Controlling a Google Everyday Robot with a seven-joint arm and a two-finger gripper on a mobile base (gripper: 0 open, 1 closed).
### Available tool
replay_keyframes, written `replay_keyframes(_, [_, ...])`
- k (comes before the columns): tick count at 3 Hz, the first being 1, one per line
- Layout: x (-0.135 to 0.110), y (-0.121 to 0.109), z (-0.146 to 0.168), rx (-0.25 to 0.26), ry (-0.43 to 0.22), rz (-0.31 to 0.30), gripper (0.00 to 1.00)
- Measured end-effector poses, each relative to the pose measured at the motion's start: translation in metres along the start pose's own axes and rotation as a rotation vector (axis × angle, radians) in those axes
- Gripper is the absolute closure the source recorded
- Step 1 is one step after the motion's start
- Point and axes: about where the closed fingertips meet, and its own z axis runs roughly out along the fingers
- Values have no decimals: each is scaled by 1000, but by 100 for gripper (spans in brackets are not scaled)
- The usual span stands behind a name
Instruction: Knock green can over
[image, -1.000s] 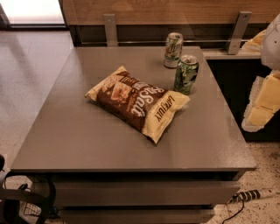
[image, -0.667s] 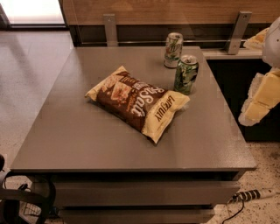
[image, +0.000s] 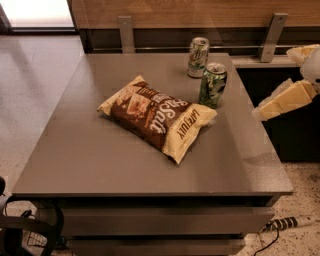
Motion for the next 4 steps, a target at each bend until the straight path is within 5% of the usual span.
replay_keyframes(2, [-11, -42, 40, 115, -400, 161, 0])
replay_keyframes(3, [-14, -48, 57, 108, -520, 232, 0])
replay_keyframes(4, [-14, -48, 57, 108, -520, 232, 0])
